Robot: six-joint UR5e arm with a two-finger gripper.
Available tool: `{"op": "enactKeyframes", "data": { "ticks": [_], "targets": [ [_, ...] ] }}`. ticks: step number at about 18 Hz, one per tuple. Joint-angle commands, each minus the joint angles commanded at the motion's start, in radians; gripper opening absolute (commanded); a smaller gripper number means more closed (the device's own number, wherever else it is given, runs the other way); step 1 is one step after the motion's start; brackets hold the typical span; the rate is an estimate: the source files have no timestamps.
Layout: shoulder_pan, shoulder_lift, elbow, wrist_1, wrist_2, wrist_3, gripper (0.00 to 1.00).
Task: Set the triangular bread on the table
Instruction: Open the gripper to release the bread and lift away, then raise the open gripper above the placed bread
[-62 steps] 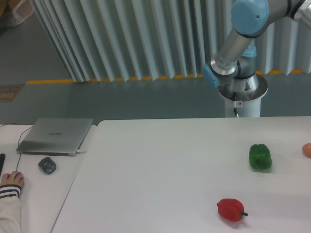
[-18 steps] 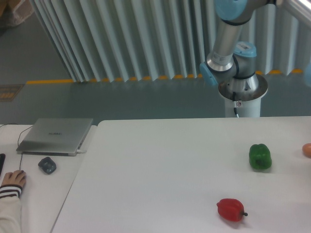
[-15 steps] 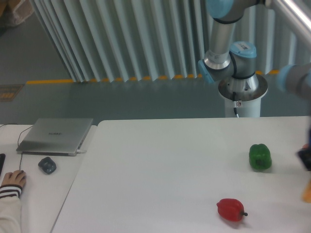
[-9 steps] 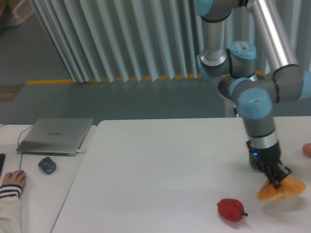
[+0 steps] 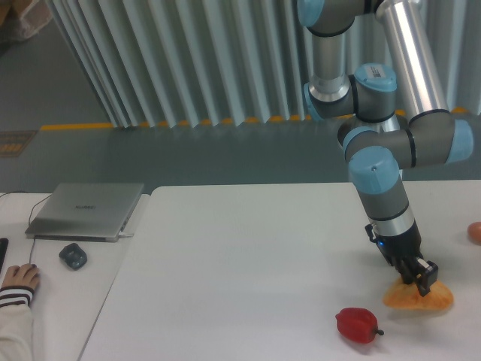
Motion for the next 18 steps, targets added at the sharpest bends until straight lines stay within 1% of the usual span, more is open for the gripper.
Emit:
{"op": "enactKeyframes", "data": {
  "ticks": [2,3,4,5,6,7,8,12,15,18],
  "targets": [
    [0.023,0.002,0.031,-0.017,-0.035,0.0,1.0],
    [0.032,0.002,0.052,-0.064,-0.052,0.011,1.0],
    [0.047,0.011,0.07,-0.131,-0.065,0.038,1.0],
    [0.072,0.021,0.128,-0.237,-0.086,0.12,1.0],
    [0.08,0.028,0.161,-0.3,-0.104,0.186,1.0],
    [0.098,0.029,0.188,-0.342,-0.114,0.248,1.0],
    [0.106,0.029,0.199,-0.365,-0.12,0.294,1.0],
    [0.124,0.029,0.206,-0.383,-0.117,0.437,1.0],
    [0.158,0.018,0.225,-0.426,-0.118,0.539,1.0],
    [0.173,0.018,0.229,-0.433,-0.126,0.574,1.0]
  ]
}}
